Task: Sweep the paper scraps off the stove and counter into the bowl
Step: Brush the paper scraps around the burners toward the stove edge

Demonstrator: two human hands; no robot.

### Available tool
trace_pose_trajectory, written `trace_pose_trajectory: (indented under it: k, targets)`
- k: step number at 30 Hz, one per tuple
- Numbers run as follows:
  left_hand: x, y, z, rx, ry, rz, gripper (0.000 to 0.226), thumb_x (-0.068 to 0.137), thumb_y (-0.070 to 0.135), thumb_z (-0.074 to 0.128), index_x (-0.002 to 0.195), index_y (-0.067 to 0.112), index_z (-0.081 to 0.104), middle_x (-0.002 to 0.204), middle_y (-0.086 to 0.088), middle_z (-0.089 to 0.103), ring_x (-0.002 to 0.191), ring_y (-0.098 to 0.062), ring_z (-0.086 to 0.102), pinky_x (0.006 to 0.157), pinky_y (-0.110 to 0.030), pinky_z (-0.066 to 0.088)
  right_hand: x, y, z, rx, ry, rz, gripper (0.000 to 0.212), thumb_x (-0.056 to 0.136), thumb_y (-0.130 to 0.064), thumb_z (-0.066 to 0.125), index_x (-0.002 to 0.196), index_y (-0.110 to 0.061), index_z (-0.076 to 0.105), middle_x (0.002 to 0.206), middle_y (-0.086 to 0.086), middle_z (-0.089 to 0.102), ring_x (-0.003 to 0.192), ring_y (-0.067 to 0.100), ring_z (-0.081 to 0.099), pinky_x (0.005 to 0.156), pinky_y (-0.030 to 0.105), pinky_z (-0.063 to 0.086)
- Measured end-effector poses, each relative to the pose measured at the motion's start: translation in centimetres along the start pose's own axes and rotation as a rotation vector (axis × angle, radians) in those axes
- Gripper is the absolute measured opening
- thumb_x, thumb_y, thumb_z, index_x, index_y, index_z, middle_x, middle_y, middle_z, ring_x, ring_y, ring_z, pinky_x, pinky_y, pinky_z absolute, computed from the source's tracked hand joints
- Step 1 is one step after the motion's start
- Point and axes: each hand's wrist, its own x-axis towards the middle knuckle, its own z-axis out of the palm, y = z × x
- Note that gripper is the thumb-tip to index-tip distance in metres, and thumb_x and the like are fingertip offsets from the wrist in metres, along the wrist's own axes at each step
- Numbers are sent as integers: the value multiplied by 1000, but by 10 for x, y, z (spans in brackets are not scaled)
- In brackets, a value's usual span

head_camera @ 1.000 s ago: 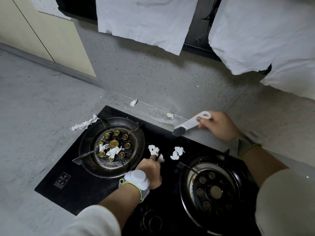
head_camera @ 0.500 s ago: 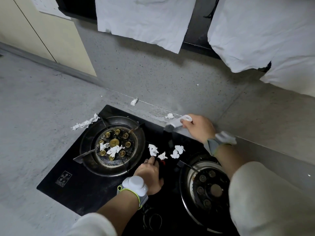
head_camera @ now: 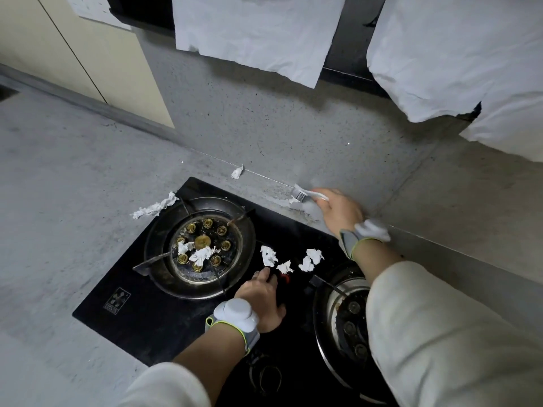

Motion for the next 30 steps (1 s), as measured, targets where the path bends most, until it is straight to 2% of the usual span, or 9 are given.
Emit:
trace_pose_trajectory:
  k: [6, 10, 12, 15, 17, 20, 22, 27, 30]
  targets:
    - [0, 1, -7, -20, -45, 2, 70, 90, 47, 54, 147, 12, 36, 158, -10, 26, 139, -30, 40, 110, -38, 38, 1, -10, -36, -77, -182, -29, 18, 91, -35, 55, 93, -23, 69, 90, 6, 70, 87, 28, 63, 70, 31, 42]
    - [-2, 1, -8, -3, -52, 4, 70, 90, 47, 54, 147, 11, 36, 157, -11, 27, 138, -31, 41, 109, -39, 40, -13, -3, -60, 140, -106, 12, 19, 89, -30, 60, 86, -13, 70, 74, 6, 71, 66, 14, 65, 78, 38, 51]
    - [-2, 2, -8, -10, -55, 0, 70, 90, 46, 54, 147, 10, 36, 157, -10, 27, 139, -30, 39, 110, -39, 40, -9, -1, -57, 157, -21, 3, 19, 89, -31, 58, 91, -16, 70, 80, 4, 72, 72, 17, 65, 78, 38, 51]
    - [-1, 4, -7, -7, -41, -20, 68, 90, 46, 56, 146, 12, 38, 157, -8, 27, 139, -29, 38, 107, -39, 41, 2, -3, -37, 47, 53, -95, 24, 94, -26, 52, 111, -29, 69, 101, -3, 67, 90, 19, 59, 74, 28, 42]
    - [-1, 5, -7, -1, -41, -35, 68, 90, 46, 56, 147, 13, 37, 158, -6, 26, 138, -29, 40, 105, -39, 41, 12, -2, -19, -68, 5, -169, 29, 95, -25, 51, 121, -30, 64, 109, 3, 67, 96, 27, 61, 77, 31, 45]
    - [-1, 3, -7, -8, -56, -26, 69, 90, 47, 55, 148, 14, 35, 159, -6, 24, 136, -30, 42, 105, -38, 40, 20, 1, 1, -272, -145, -165, 29, 96, -25, 50, 121, -27, 63, 113, 8, 64, 104, 34, 59, 83, 38, 46]
    - [-1, 2, -8, -6, -64, -19, 70, 91, 47, 54, 149, 14, 34, 159, -7, 23, 137, -31, 41, 106, -38, 39, 18, -2, -2, -240, -103, -136, 25, 94, -23, 51, 113, -23, 67, 112, 9, 65, 104, 34, 59, 82, 36, 44]
    - [-1, 1, -10, 6, -83, -6, 72, 90, 47, 54, 149, 12, 33, 159, -9, 24, 136, -33, 43, 106, -39, 39, -1, -9, -48, -234, -156, -76, 22, 87, -37, 57, 87, -19, 70, 83, 4, 72, 83, 28, 66, 72, 32, 48]
    - [-1, 1, -10, 10, -80, -12, 72, 90, 47, 55, 149, 12, 34, 159, -9, 24, 135, -33, 44, 105, -38, 39, 0, 4, -67, 38, -87, 27, 23, 80, -40, 60, 79, -19, 70, 65, -1, 72, 68, 19, 71, 74, 41, 57]
